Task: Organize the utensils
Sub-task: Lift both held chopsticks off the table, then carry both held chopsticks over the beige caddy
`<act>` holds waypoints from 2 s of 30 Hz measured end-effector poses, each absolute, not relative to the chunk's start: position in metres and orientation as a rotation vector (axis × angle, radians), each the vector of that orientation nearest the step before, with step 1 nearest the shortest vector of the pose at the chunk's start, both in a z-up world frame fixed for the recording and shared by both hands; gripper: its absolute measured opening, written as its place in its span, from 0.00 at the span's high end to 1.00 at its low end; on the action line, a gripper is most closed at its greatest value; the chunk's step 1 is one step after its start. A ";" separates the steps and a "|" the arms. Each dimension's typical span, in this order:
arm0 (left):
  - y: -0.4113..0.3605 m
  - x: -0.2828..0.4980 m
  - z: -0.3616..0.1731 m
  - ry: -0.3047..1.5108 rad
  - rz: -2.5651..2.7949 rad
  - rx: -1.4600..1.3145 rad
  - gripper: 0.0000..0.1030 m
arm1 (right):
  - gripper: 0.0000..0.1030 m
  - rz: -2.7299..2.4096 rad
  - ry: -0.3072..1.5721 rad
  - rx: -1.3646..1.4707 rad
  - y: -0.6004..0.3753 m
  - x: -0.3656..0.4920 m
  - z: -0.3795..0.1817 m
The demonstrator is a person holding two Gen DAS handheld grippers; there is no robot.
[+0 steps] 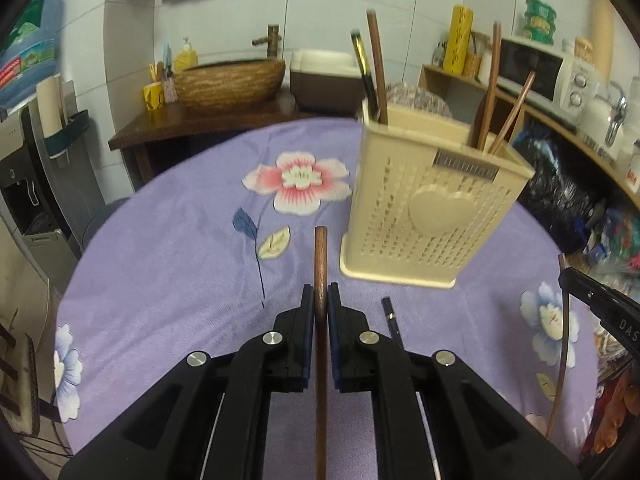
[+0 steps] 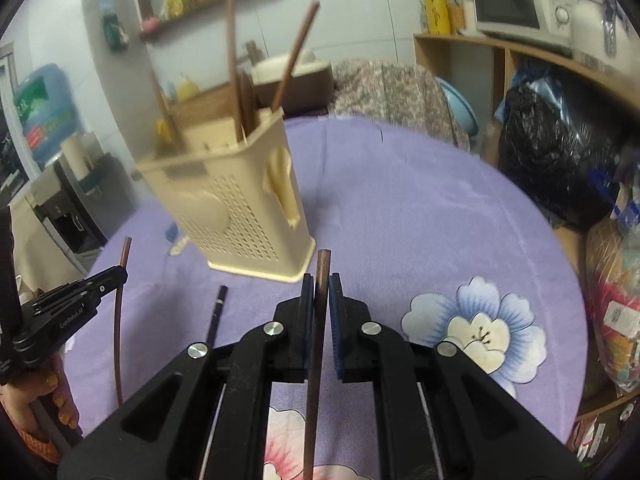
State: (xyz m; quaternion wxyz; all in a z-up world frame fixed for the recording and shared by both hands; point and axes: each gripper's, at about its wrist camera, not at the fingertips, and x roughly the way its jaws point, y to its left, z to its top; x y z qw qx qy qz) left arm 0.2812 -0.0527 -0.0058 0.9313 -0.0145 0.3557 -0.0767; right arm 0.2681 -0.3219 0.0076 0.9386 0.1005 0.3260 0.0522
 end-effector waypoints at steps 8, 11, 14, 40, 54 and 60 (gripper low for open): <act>-0.038 0.251 0.044 0.583 -0.175 -0.074 0.92 | 0.93 0.161 0.546 0.164 -0.320 0.240 0.058; -0.036 0.244 0.053 0.548 -0.170 -0.078 0.92 | 0.93 0.172 0.525 0.156 -0.317 0.234 0.068; -0.035 0.239 0.059 0.527 -0.172 -0.078 0.92 | 0.93 0.176 0.506 0.148 -0.315 0.229 0.077; -0.026 0.237 0.084 0.481 -0.206 -0.096 0.92 | 0.93 0.207 0.451 0.104 -0.306 0.225 0.116; -0.025 0.256 0.169 0.391 -0.299 -0.128 0.92 | 0.93 0.306 0.376 0.127 -0.304 0.253 0.197; -0.045 0.288 0.214 0.339 -0.333 -0.150 0.92 | 0.93 0.284 0.299 0.135 -0.302 0.273 0.249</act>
